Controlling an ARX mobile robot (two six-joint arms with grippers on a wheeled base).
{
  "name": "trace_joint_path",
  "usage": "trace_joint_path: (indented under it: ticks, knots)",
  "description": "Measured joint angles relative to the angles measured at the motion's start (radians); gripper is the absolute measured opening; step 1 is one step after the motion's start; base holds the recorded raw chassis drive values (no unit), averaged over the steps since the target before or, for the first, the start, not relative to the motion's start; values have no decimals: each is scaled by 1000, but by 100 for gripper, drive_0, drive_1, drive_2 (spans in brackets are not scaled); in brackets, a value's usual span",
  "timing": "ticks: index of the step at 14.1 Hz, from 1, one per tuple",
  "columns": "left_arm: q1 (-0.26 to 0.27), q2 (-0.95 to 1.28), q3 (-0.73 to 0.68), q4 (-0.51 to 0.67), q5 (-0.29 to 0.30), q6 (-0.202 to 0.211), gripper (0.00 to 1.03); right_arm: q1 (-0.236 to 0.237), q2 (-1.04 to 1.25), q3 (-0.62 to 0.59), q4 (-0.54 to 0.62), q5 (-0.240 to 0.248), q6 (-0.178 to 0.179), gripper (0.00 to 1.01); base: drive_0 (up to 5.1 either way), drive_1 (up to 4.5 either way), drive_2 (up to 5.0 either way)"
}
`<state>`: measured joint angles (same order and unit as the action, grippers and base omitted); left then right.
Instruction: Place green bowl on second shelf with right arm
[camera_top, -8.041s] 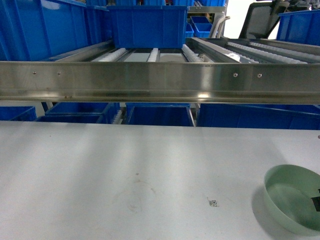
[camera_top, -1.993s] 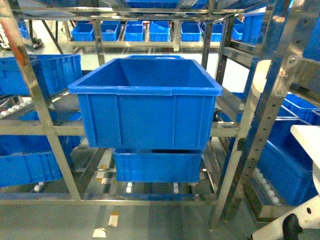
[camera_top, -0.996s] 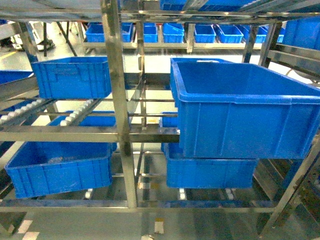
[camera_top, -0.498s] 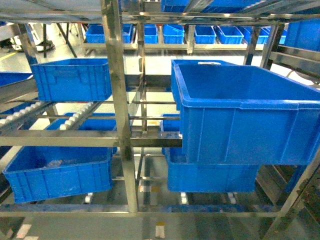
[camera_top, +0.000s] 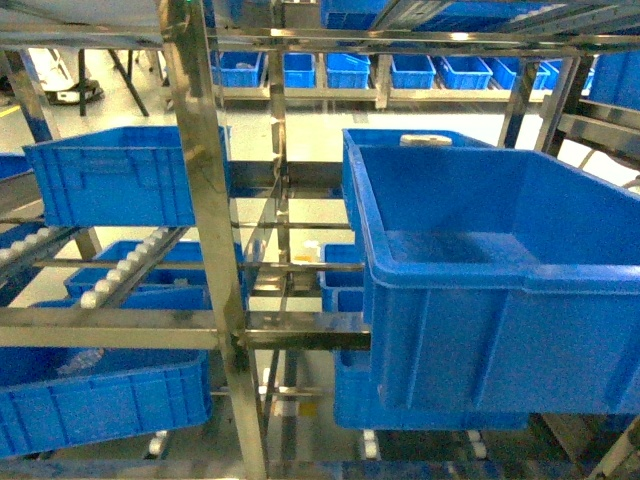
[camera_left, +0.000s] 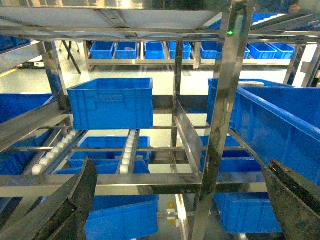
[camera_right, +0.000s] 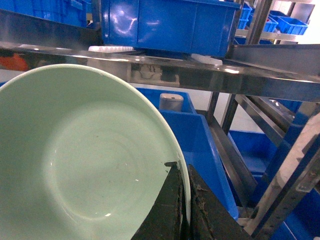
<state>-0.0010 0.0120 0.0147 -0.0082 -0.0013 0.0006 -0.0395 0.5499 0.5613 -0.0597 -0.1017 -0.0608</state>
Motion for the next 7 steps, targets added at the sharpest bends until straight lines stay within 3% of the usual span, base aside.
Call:
trace_joint_path:
  ticks: [7]
  knots:
    - [0,0,0,5,0,0,98,0,4,0,-2,0,0,2,0,432,-431]
